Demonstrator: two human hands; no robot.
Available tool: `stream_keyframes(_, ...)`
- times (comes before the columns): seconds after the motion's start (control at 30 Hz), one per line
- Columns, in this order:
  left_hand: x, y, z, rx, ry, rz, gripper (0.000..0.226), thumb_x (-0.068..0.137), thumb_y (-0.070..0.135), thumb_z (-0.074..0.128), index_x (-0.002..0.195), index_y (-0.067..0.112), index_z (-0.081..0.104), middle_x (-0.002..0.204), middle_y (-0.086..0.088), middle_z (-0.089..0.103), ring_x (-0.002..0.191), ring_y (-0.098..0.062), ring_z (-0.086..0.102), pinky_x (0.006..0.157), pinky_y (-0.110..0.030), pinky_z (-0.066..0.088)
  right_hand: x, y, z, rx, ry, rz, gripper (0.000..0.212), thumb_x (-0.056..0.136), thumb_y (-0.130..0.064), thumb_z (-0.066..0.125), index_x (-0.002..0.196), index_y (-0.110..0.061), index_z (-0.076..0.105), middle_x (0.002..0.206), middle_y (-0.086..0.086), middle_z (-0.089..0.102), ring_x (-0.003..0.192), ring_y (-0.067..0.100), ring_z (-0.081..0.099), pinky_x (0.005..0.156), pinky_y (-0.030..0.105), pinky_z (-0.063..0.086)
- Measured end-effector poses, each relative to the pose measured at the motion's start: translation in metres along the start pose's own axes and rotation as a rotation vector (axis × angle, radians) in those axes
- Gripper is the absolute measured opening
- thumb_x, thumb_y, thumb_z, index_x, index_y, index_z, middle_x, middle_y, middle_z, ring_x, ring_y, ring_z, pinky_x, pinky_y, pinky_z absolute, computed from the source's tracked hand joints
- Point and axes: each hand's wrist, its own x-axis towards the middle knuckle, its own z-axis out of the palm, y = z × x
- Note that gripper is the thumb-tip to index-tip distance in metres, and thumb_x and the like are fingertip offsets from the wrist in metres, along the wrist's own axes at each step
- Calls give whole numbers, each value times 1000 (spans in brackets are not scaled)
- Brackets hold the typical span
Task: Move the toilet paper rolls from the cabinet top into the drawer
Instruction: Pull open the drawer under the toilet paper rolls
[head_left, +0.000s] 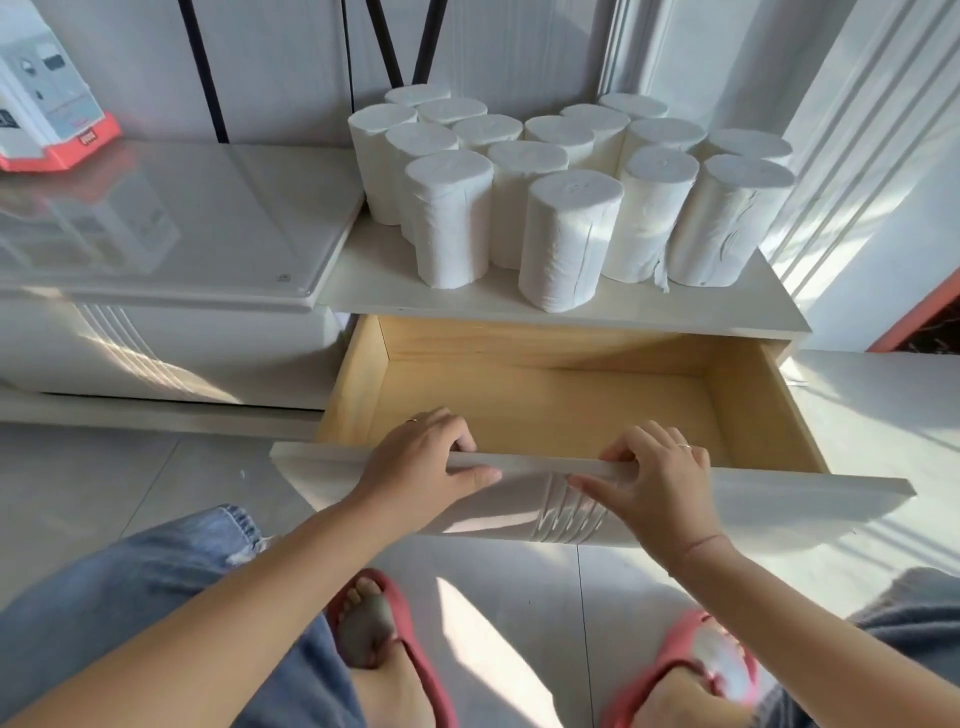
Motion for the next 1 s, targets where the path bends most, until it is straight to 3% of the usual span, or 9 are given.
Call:
stream_keyframes(0.27, -28, 6, -1, -19, -113, 8, 40, 64, 69, 58, 66, 33, 41, 75, 14, 48, 66, -2, 45, 55, -23, 29, -38, -6, -10, 24, -35, 7, 40, 60, -57, 79, 68, -29, 52, 71, -15, 48, 79, 15, 47, 71, 32, 26)
stream_keyframes(0.53, -41, 7, -2, -27, -193, 14, 46, 59, 73, 61, 67, 31, 44, 72, 13, 50, 67, -3, 45, 54, -23, 30, -58, -8, -18, 22, -82, -15, 40, 61, -58, 76, 69, -29, 50, 72, -13, 50, 76, 14, 45, 69, 30, 22)
stream_keyframes(0.8, -45, 6, -3, -32, -166, 19, 44, 62, 69, 66, 68, 31, 44, 73, 13, 51, 67, -4, 45, 55, -22, 33, -60, -12, -20, 12, -100, -9, 40, 61, -56, 79, 68, -29, 50, 72, -12, 51, 76, 15, 45, 69, 32, 25)
stream_keyframes(0.9, -44, 5, -3, -33, -178, 25, 46, 60, 72, 64, 69, 30, 45, 71, 13, 52, 67, -4, 46, 55, -24, 35, -59, -14, -22, 31, -136, -10, 41, 62, -62, 73, 74, -30, 51, 76, -13, 51, 78, 14, 47, 70, 32, 25)
stream_keyframes(1.0, -35, 3, -14, -130, -284, 19, 44, 62, 74, 61, 72, 32, 52, 74, 15, 57, 69, -3, 52, 63, -25, 44, -39, -23, -28, 142, -83, -10, 53, 60, -67, 65, 92, -25, 57, 86, -10, 51, 83, 12, 49, 77, 33, 33)
